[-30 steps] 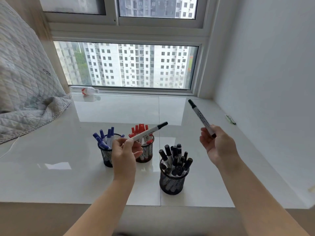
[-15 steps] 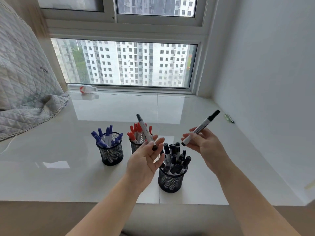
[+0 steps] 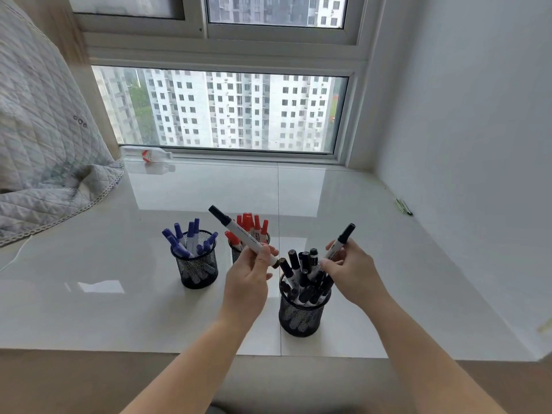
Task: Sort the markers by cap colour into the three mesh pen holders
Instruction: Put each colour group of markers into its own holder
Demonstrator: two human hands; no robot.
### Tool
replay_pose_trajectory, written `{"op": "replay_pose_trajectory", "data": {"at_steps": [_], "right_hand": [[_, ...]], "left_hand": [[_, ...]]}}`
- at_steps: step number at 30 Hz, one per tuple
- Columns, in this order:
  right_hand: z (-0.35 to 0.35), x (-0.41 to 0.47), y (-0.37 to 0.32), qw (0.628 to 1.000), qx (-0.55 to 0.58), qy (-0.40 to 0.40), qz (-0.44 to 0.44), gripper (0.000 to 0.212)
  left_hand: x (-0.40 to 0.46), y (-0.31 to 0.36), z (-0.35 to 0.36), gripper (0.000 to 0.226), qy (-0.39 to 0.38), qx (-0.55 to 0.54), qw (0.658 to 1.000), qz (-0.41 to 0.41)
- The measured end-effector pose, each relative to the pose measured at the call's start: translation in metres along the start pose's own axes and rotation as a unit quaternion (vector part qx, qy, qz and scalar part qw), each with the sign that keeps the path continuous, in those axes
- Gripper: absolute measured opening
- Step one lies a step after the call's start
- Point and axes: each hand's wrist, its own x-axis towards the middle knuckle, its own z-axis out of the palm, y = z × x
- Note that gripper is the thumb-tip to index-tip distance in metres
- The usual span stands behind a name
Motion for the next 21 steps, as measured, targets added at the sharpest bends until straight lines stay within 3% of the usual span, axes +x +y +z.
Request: {"op": "replay_pose_trajectory", "data": {"at_steps": [6, 12, 14, 17, 19, 21], "right_hand": [[0.001, 0.001, -0.004, 0.995, 0.014, 0.094, -0.038, 0.013], [0.011, 0.0, -0.004, 0.997, -0.002, 0.071, -0.039, 0.005], [0.01, -0.002, -0.003, 0.996, -0.002, 0.079, -0.043, 0.025], [0.008, -0.006, -0.002, 0.993, 0.001, 0.099, -0.064, 0.071], [0.008, -0.007, -0.001, 0.992, -0.017, 0.099, -0.079, 0.069], [0.008, -0.006, 0.0, 0.991, -0.023, 0.099, -0.091, 0.05]], "left_hand": [[0.004, -0.003, -0.002, 0.01, 0.004, 0.101, 0.994, 0.047], [0.009, -0.01, -0.002, 0.024, 0.025, 0.134, 0.99, 0.039], [0.008, -0.011, -0.003, 0.031, 0.03, 0.13, 0.99, 0.04], [0.007, -0.012, -0.004, 0.04, 0.048, 0.13, 0.989, 0.049], [0.007, -0.013, -0.004, 0.042, 0.047, 0.137, 0.988, 0.056], [0.006, -0.013, -0.003, 0.038, 0.034, 0.133, 0.988, 0.066]]}}
